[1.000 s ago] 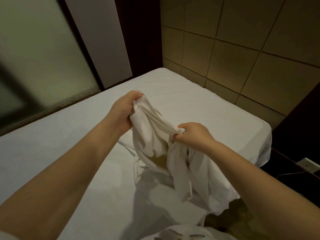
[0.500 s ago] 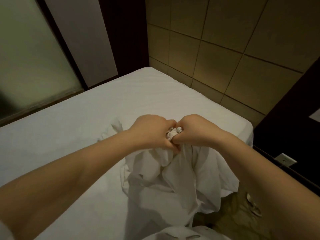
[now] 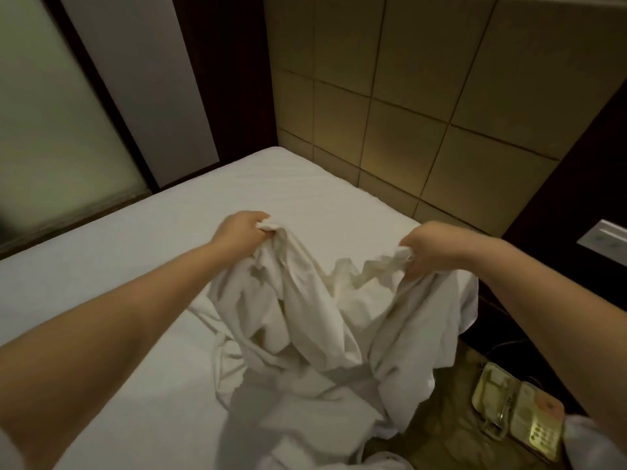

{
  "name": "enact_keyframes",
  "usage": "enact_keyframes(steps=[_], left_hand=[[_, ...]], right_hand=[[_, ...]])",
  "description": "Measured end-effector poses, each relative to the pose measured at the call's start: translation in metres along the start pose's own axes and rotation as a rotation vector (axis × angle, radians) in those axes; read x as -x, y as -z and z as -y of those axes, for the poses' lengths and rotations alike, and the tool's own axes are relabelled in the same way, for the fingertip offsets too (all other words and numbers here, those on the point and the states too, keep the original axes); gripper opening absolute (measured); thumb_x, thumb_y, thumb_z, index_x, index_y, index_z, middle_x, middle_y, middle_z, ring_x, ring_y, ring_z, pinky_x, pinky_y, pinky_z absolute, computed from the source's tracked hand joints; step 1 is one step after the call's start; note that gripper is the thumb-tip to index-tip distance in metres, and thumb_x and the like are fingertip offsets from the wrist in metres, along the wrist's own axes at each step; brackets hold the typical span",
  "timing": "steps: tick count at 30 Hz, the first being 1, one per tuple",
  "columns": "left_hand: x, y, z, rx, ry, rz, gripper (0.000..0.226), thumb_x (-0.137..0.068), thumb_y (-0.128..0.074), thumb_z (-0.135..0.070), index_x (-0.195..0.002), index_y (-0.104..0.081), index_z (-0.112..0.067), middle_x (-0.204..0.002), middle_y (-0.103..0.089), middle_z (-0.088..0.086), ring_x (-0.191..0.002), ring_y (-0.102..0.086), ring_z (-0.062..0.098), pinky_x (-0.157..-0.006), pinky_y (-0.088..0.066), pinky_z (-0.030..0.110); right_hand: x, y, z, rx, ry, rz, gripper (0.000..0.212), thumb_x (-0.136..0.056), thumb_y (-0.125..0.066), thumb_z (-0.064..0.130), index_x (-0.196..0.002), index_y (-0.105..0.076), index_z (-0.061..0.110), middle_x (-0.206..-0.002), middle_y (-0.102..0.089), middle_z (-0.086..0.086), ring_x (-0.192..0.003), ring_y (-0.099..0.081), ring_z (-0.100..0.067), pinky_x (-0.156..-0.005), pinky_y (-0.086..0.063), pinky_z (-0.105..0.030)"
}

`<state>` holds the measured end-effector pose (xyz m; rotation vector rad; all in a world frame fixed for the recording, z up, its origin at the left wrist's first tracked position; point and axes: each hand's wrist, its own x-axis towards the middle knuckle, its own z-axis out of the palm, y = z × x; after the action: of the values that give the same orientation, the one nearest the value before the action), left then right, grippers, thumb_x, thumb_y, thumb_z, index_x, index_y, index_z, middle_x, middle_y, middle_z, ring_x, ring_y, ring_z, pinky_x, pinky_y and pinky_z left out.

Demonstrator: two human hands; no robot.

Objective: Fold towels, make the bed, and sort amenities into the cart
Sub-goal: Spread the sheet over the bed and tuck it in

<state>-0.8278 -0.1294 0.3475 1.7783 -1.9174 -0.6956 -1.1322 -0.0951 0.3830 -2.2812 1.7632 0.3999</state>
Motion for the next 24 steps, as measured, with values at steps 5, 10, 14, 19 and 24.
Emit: enact_keyframes(steps=[5, 10, 14, 19, 24], left_hand=[[-0.024, 0.072, -0.014, 0.112, 0.104, -0.332, 0.02, -0.09, -0.059, -0.027, -0.07, -0.062, -0.027, -0.087, -0.068, 0.007, -0.086, -0.062, 0.028, -0.074, -0.047, 0.036], [-0.016, 0.115, -0.009, -0.036, 0.266, -0.573, 0.026, -0.092, -0.057, -0.04, -0.101, -0.071, -0.02, -0.103, -0.068, 0.012, -0.097, -0.061, 0.035, -0.073, -0.041, 0.032], [-0.013, 0.104, -0.015, -0.034, 0.283, -0.589, 0.027, -0.092, -0.058, -0.036, -0.109, -0.07, -0.018, -0.108, -0.068, 0.014, -0.099, -0.061, 0.035, -0.073, -0.039, 0.03], [0.019, 0.098, 0.001, 0.189, 0.315, -0.428, 0.022, -0.091, -0.061, -0.009, -0.111, -0.065, -0.002, -0.092, -0.061, 0.012, -0.077, -0.051, 0.02, -0.047, -0.038, 0.006], [0.043, 0.094, 0.011, 0.09, 0.375, -0.326, 0.013, -0.088, -0.062, -0.001, -0.096, -0.063, -0.011, -0.095, -0.059, 0.011, -0.08, -0.051, 0.02, -0.064, -0.04, 0.025]], right_hand=[[-0.001, 0.053, -0.073, -0.664, -0.278, -0.792, 0.021, -0.093, -0.051, 0.034, -0.091, -0.068, 0.021, -0.088, -0.064, -0.003, -0.083, -0.058, -0.027, -0.073, -0.049, -0.041], [-0.005, 0.058, -0.15, -0.58, -0.505, -0.944, 0.039, -0.096, -0.036, 0.042, -0.073, -0.053, 0.015, -0.085, -0.061, -0.016, -0.075, -0.053, -0.035, -0.063, -0.039, -0.038], [-0.02, 0.051, -0.179, -0.585, -0.53, -0.82, 0.036, -0.097, -0.036, 0.042, -0.088, -0.061, 0.017, -0.096, -0.063, -0.017, -0.09, -0.057, -0.039, -0.077, -0.045, -0.045], [-0.017, 0.038, -0.216, -0.732, -0.342, -0.386, 0.017, -0.081, -0.075, 0.023, -0.094, -0.07, 0.013, -0.09, -0.066, -0.01, -0.091, -0.06, -0.03, -0.078, -0.042, -0.033], [-0.021, 0.02, -0.222, -0.735, -0.344, -0.462, 0.011, -0.087, -0.066, 0.01, -0.096, -0.072, 0.008, -0.093, -0.066, -0.016, -0.098, -0.06, -0.035, -0.078, -0.041, -0.036]])
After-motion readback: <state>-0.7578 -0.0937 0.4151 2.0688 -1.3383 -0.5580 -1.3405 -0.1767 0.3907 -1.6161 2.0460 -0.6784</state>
